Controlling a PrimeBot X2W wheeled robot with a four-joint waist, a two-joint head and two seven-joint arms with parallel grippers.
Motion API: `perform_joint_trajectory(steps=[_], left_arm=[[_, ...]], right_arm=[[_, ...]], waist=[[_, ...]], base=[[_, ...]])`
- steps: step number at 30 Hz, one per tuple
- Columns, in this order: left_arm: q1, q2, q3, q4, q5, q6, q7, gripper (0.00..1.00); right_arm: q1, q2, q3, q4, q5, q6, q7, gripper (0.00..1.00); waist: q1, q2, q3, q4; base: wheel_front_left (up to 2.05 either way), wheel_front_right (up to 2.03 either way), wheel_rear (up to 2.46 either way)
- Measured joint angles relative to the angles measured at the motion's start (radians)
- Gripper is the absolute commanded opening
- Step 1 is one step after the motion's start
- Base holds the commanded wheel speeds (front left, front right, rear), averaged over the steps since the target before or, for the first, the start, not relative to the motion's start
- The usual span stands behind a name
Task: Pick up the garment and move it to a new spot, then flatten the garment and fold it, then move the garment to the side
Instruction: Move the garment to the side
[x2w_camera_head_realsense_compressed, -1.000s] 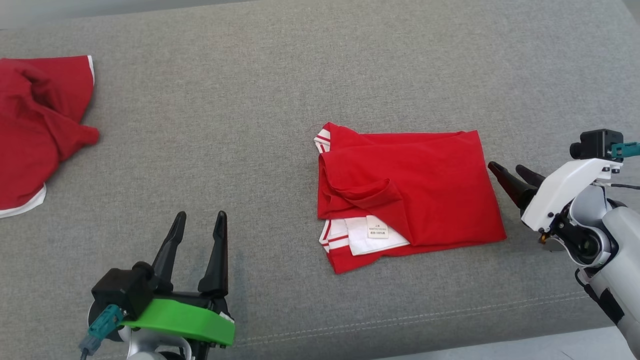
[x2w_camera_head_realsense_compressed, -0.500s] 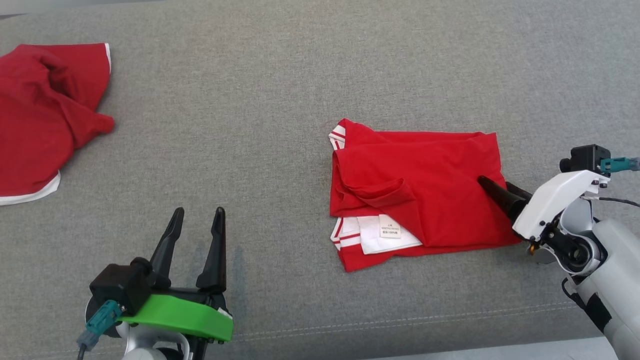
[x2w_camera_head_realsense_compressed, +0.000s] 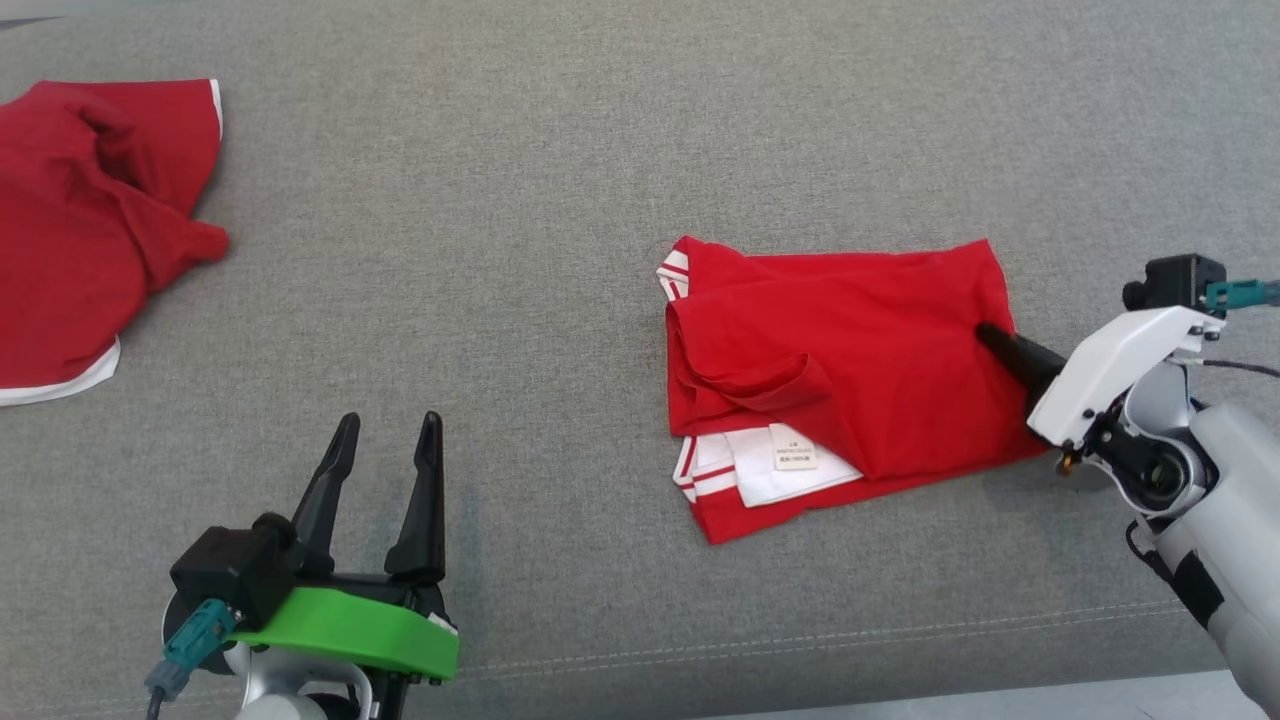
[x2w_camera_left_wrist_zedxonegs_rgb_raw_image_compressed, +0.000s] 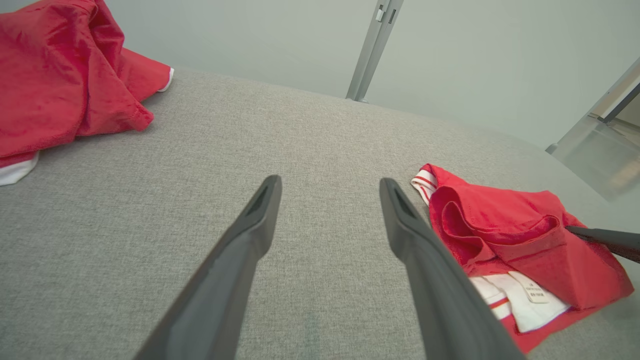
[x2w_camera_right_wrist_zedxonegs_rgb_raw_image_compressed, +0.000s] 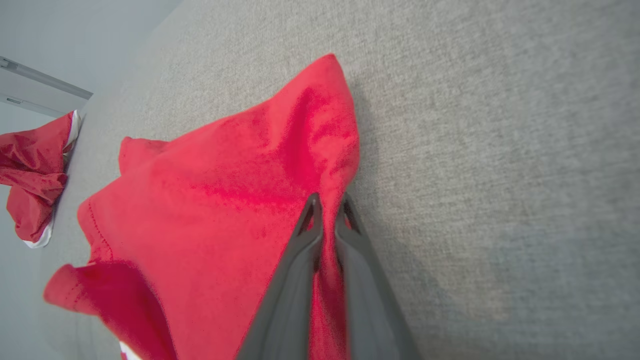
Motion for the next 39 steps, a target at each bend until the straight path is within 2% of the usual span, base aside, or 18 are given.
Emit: perform_joint_trajectory(steps=[4,14,19,24,33,34,39], left_arm=[[0.000,0.001,0.007,0.000,0.001,0.000,0.000,1.00],[-0.004,0.004,0.017,-0.024,0.001,0.001,0.000,1.00],[-0.020,0.004,0.019,-0.041,0.007,0.001,0.000,1.00],[-0.048,0.011,0.020,-0.068,0.017,0.001,0.002,1.00],[-0.084,0.018,0.017,-0.119,0.034,0.001,0.018,1.00],[-0.093,0.019,0.016,-0.128,0.034,0.001,0.019,1.00],[-0.120,0.024,0.012,-0.158,0.053,0.001,0.028,1.00]], right_arm=[[-0.054,-0.017,-0.017,-0.005,-0.006,0.003,-0.024,0.00],[-0.188,-0.116,-0.061,-0.006,-0.053,0.003,-0.034,0.00],[-0.255,-0.149,-0.068,0.011,-0.075,-0.023,-0.029,0.00],[-0.356,-0.196,-0.084,0.045,-0.117,-0.073,-0.023,0.00],[-0.483,-0.296,-0.071,0.087,-0.220,-0.100,-0.007,0.00],[-0.514,-0.312,-0.065,0.089,-0.240,-0.113,-0.007,0.00],[-0.555,-0.334,-0.043,0.098,-0.294,-0.135,-0.007,0.00]], waist=[[0.0000,0.0000,0.001,-0.006],[0.0000,0.0000,0.012,-0.036],[0.0000,0.0000,0.033,-0.042],[0.0000,0.0000,0.068,-0.046],[0.0000,0.0000,0.131,-0.034],[0.0000,0.0000,0.149,-0.030],[0.0000,0.0000,0.199,-0.017]], base=[[0.00,0.00,0.00],[0.00,0.00,0.00],[0.00,0.00,0.00],[0.00,0.00,0.00],[0.00,0.00,0.00],[0.00,0.00,0.00],[0.00,0.00,0.00]])
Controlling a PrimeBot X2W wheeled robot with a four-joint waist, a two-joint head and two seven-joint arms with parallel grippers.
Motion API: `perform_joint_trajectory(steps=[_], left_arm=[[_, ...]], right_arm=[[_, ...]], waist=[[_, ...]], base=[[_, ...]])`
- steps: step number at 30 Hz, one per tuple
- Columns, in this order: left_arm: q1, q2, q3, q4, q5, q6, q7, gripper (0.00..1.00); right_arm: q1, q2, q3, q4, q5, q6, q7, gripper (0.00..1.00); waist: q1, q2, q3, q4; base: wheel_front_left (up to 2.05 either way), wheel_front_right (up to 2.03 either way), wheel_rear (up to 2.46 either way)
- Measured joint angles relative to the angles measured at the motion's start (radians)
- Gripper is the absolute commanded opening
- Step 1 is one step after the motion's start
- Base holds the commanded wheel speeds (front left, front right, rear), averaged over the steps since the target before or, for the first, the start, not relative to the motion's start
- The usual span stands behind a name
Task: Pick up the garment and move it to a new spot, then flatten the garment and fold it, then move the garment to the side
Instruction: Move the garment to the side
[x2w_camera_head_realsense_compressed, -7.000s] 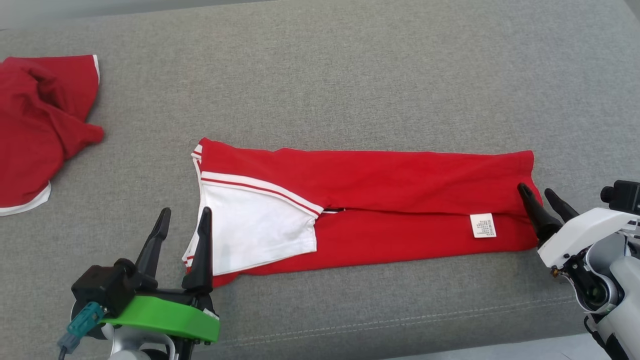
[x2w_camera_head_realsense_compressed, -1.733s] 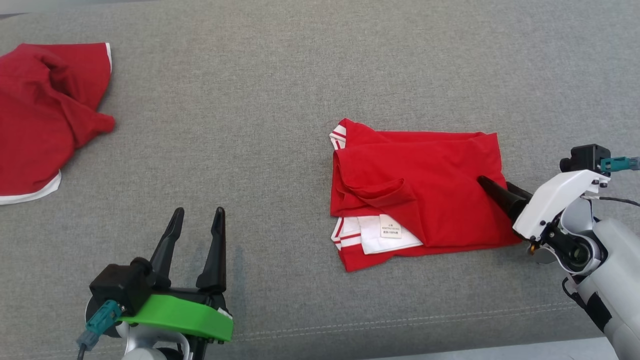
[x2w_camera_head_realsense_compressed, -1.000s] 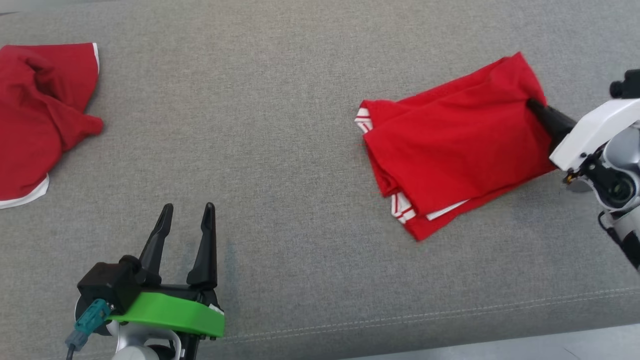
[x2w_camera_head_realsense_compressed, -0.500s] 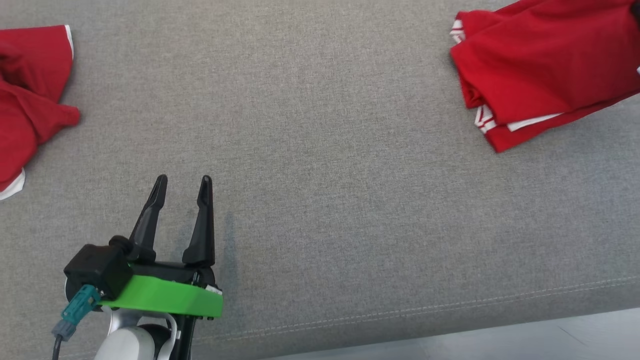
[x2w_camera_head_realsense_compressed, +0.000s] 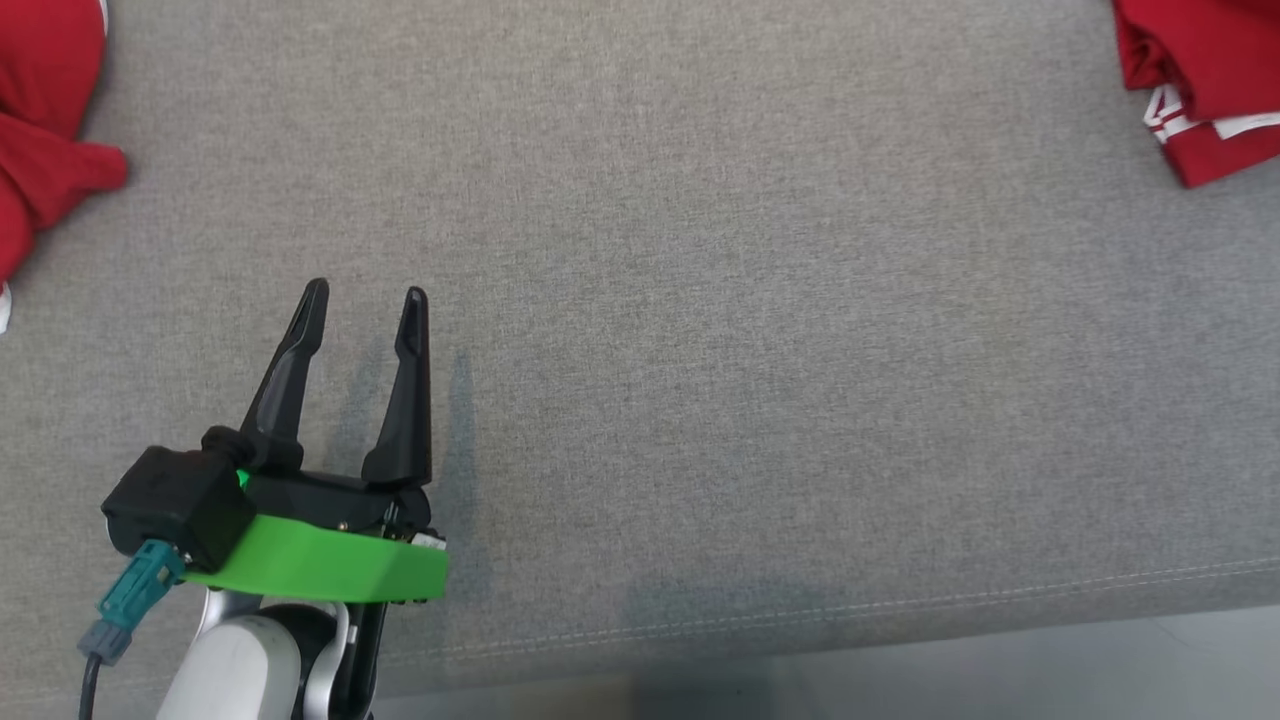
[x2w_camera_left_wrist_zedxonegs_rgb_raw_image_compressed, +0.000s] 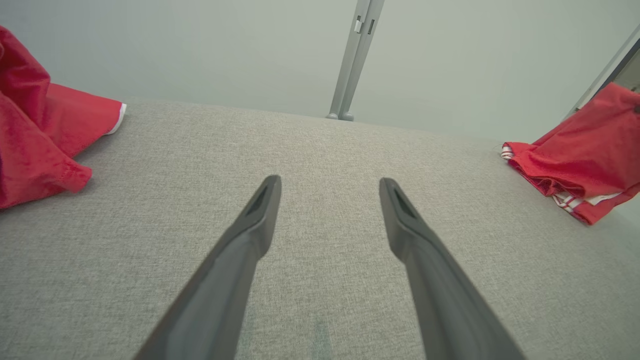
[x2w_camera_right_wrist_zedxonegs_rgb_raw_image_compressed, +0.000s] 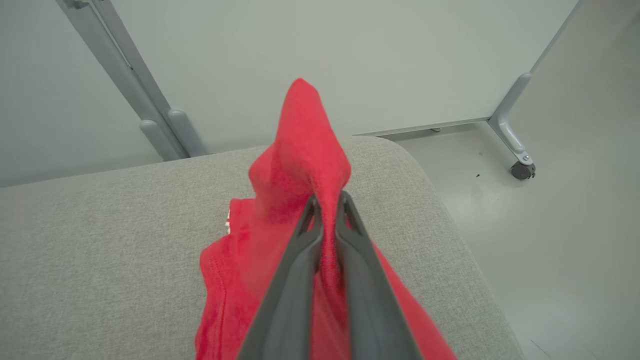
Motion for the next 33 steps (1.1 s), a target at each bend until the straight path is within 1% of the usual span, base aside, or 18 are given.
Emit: perform_joint_trajectory(steps=[4,8,10,11,12,13,14,16,26,30,33], left_arm=[[-0.015,0.000,-0.007,-0.012,0.009,0.000,0.007,1.00],[-0.035,0.000,-0.010,-0.021,0.012,0.000,0.007,1.00],[-0.041,0.000,-0.012,-0.021,0.016,0.000,0.007,1.00],[-0.043,0.000,-0.015,-0.018,0.016,0.000,0.007,1.00],[-0.044,0.000,-0.017,-0.017,0.016,0.000,0.007,1.00],[-0.045,0.000,-0.018,-0.015,0.016,0.000,0.007,1.00],[-0.046,0.000,-0.019,-0.014,0.016,0.000,0.007,1.00],[-0.047,0.001,-0.019,-0.012,0.016,0.000,0.007,1.00],[-0.048,0.003,-0.018,0.004,0.021,0.000,0.007,1.00],[-0.048,0.003,-0.018,0.006,0.024,0.000,0.007,1.00],[-0.048,0.004,-0.017,0.007,0.024,0.000,0.007,1.00]], right_arm=[[-0.013,-0.005,0.015,0.027,-0.028,-0.018,-0.002,0.00],[-0.016,-0.013,0.042,0.059,-0.088,-0.041,-0.028,0.00],[-0.016,-0.017,0.055,0.081,-0.122,-0.045,-0.040,0.00],[-0.016,-0.017,0.058,0.092,-0.130,-0.054,-0.050,0.05],[-0.016,-0.017,0.058,0.103,-0.135,-0.062,-0.056,0.28],[-0.016,-0.017,0.059,0.111,-0.139,-0.062,-0.062,0.67],[-0.016,-0.016,0.060,0.117,-0.140,-0.062,-0.068,1.00],[-0.016,-0.009,0.058,0.130,-0.142,-0.069,-0.081,1.00],[-0.014,0.046,0.044,0.205,-0.142,-0.078,-0.125,1.00],[-0.014,0.036,0.050,0.237,-0.172,-0.079,-0.147,1.00],[-0.014,0.033,0.048,0.254,-0.186,-0.086,-0.175,1.00]], waist=[[0.0000,0.0000,0.040,0.011],[0.0000,0.0000,0.075,0.019],[0.0000,0.0000,0.090,0.022],[0.0000,0.0000,0.095,0.023],[0.0000,0.0000,0.100,0.024],[0.0000,0.0000,0.103,0.024],[0.0000,0.0000,0.106,0.025],[0.0000,0.0000,0.109,0.025],[0.0000,0.0000,0.105,0.019],[0.0000,0.0000,0.098,0.017],[0.0000,0.0000,0.094,0.015]], base=[[0.00,0.00,0.00],[0.00,0.00,0.00],[0.00,0.00,0.00],[0.00,0.00,0.00],[0.00,0.00,0.00],[0.00,0.00,0.00],[0.00,0.00,0.00],[0.00,0.00,0.00],[0.00,0.00,0.00],[0.00,0.00,0.00],[0.00,0.00,0.00]])
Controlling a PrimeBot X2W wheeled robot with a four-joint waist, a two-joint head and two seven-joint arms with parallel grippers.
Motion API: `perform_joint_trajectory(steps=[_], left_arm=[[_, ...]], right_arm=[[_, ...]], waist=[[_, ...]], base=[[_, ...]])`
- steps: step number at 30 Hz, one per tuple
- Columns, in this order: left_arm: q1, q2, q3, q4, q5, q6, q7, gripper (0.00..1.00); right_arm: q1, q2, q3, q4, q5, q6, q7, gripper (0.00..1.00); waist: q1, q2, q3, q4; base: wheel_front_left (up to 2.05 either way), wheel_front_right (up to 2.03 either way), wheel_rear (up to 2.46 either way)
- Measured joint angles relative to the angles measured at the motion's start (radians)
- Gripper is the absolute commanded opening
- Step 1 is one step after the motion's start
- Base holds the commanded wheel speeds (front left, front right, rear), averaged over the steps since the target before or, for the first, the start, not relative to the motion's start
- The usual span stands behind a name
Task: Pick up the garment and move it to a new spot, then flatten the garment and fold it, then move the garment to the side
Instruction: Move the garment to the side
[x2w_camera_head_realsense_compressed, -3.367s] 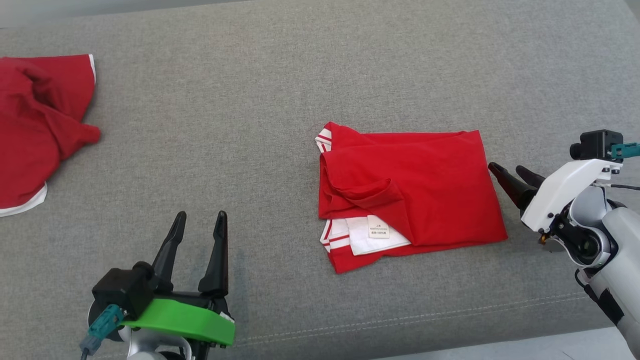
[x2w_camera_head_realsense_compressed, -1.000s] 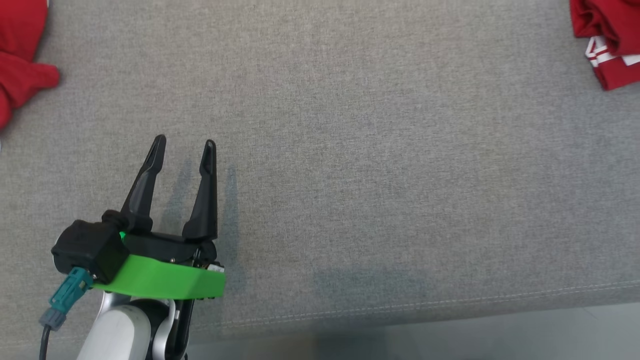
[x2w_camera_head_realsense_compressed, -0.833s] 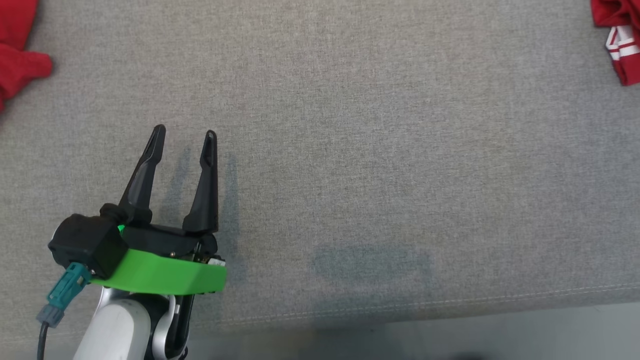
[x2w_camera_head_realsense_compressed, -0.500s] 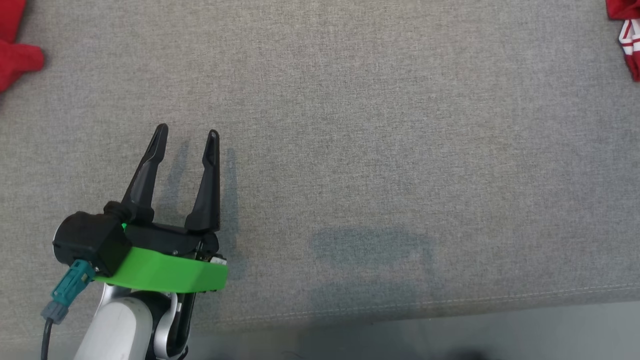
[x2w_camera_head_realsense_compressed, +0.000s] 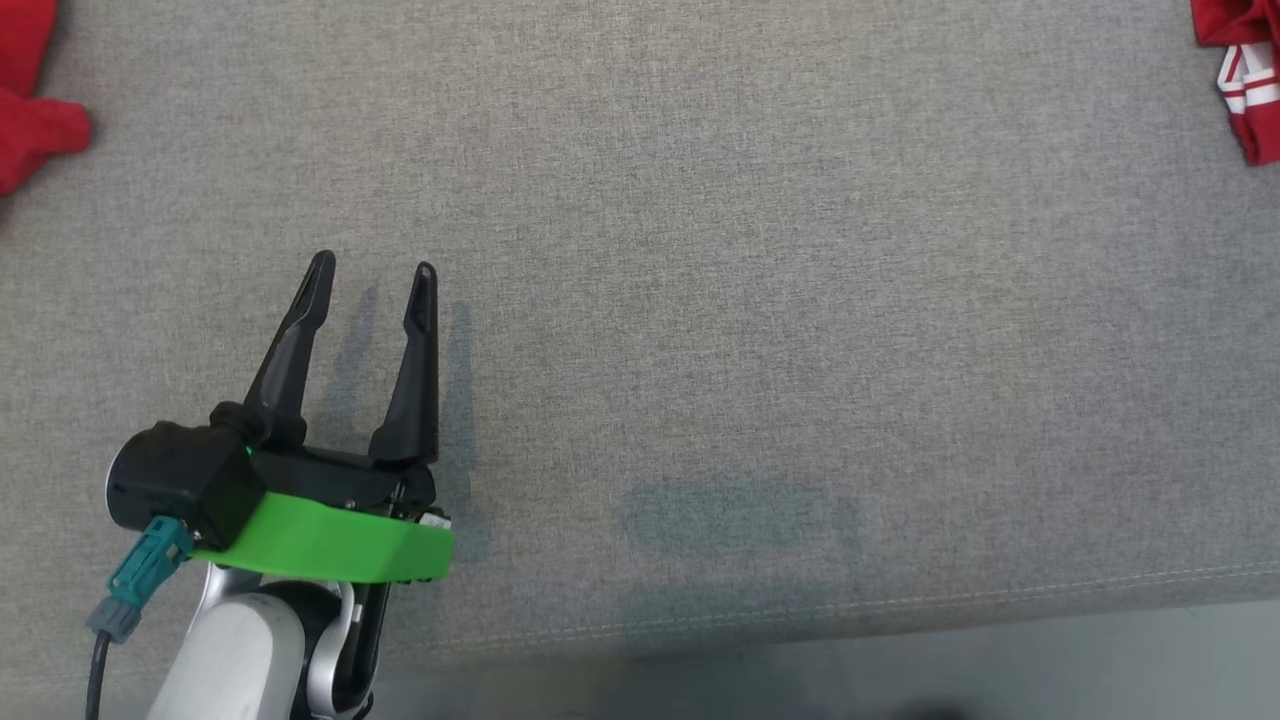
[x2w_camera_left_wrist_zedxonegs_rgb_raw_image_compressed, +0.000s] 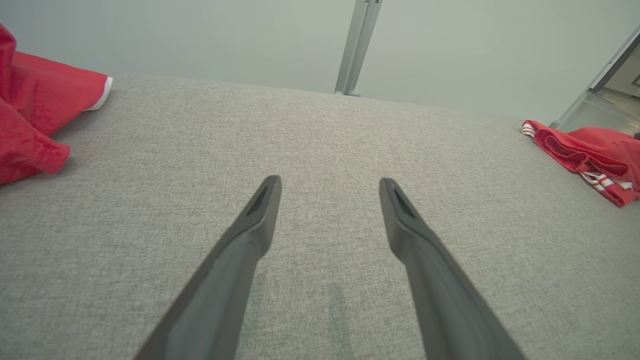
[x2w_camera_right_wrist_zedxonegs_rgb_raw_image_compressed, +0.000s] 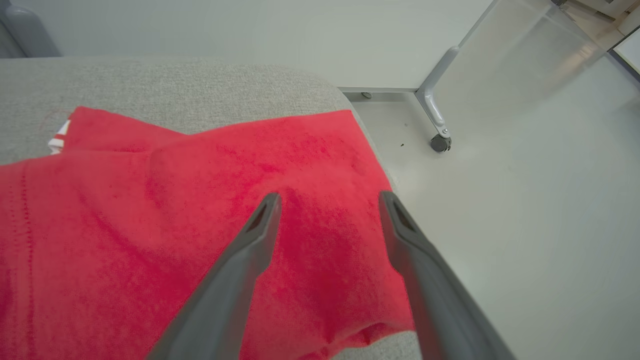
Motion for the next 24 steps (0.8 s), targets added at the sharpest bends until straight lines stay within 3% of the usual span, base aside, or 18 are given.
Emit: perform_joint_trajectory(steps=[7,20,24], left_arm=[[0.000,0.002,0.003,0.003,0.000,0.000,0.000,1.00],[-0.034,0.011,0.006,0.039,0.018,-0.001,-0.024,1.00],[-0.069,0.002,0.004,0.068,0.017,-0.001,-0.037,1.00]], right_arm=[[-0.001,0.006,-0.013,0.037,-0.020,0.000,-0.037,1.00],[-0.001,0.142,-0.035,-0.021,0.006,0.002,-0.243,1.00],[0.000,0.187,-0.029,-0.055,0.009,0.027,-0.291,1.00]], waist=[[0.0000,0.0000,-0.011,-0.008],[0.0001,0.0000,-0.086,-0.037],[0.0000,0.0000,-0.122,-0.053]], base=[[0.00,0.00,0.00],[0.00,0.00,0.00],[0.00,0.00,0.00]])
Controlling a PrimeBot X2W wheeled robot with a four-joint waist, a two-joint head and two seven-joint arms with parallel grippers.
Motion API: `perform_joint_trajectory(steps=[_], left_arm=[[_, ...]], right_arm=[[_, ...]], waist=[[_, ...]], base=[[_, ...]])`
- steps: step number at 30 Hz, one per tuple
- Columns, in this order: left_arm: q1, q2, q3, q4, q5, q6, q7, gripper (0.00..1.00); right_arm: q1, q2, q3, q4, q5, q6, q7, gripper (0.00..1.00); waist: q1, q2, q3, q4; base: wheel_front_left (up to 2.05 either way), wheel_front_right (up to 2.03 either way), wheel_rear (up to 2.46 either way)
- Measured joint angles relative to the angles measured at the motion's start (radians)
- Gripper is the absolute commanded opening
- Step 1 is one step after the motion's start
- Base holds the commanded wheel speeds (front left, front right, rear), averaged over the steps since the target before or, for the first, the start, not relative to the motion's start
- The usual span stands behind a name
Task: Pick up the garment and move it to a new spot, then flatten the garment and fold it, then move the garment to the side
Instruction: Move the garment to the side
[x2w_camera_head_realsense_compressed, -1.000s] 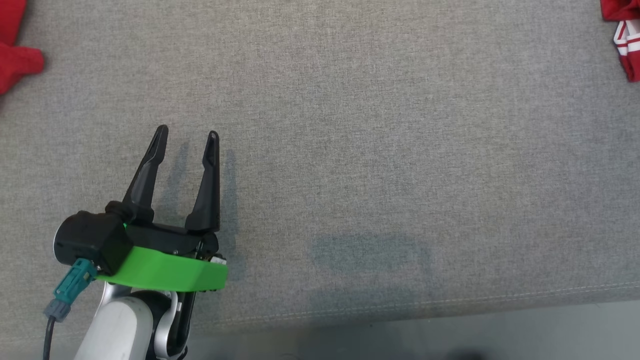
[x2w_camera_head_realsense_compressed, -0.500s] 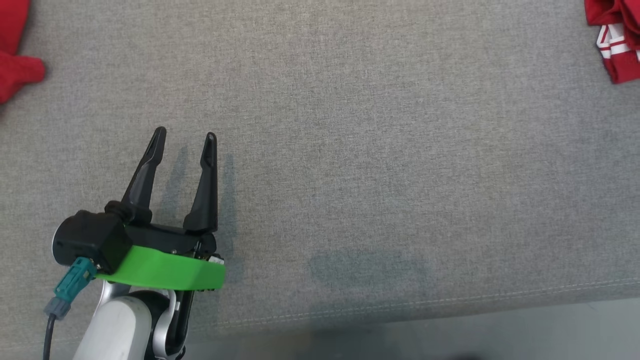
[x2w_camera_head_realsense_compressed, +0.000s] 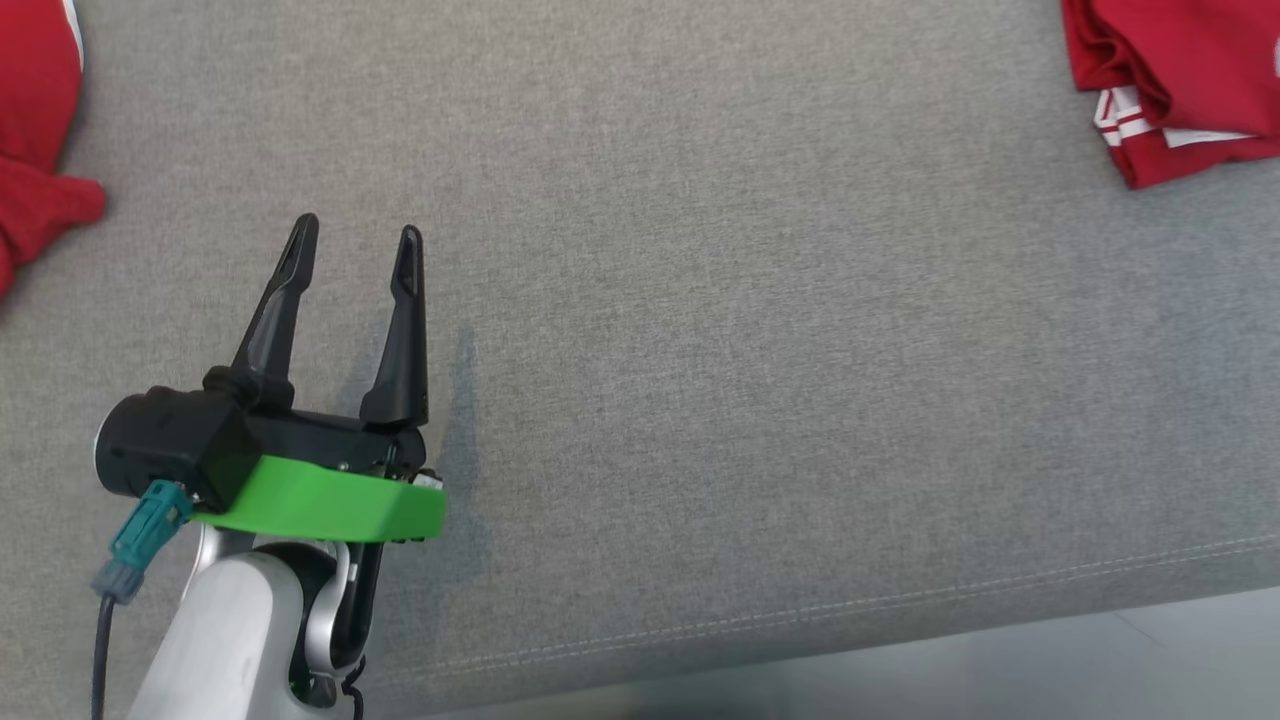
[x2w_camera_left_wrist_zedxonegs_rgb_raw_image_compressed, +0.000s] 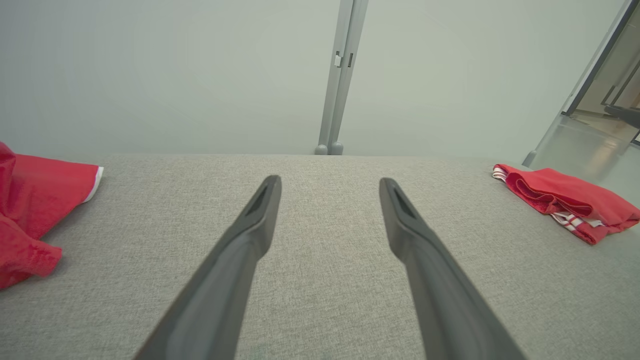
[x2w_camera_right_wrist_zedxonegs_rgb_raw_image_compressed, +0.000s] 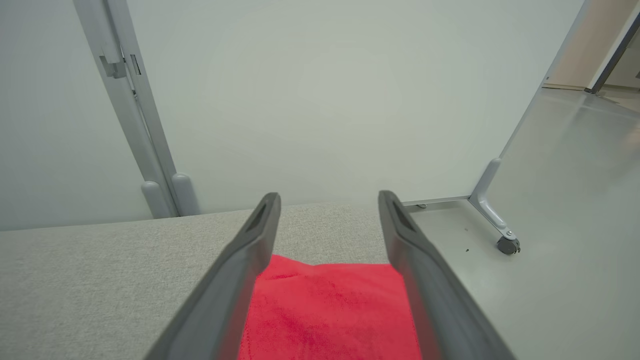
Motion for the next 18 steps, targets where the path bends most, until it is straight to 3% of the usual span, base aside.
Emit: perform_joint_trajectory(steps=[11,18], left_arm=[[-0.002,-0.036,0.039,0.134,-0.022,0.001,-0.027,1.00],[0.029,-0.058,0.075,0.199,-0.032,0.003,-0.040,1.00]], right_arm=[[0.089,0.125,0.020,-0.093,0.015,0.054,-0.010,1.00],[0.203,0.165,0.012,-0.168,0.025,0.061,-0.010,1.00]], waist=[[0.0000,0.0000,-0.126,-0.042],[0.0000,0.0000,-0.210,-0.048]], base=[[0.00,0.00,0.00],[0.00,0.00,0.00]])
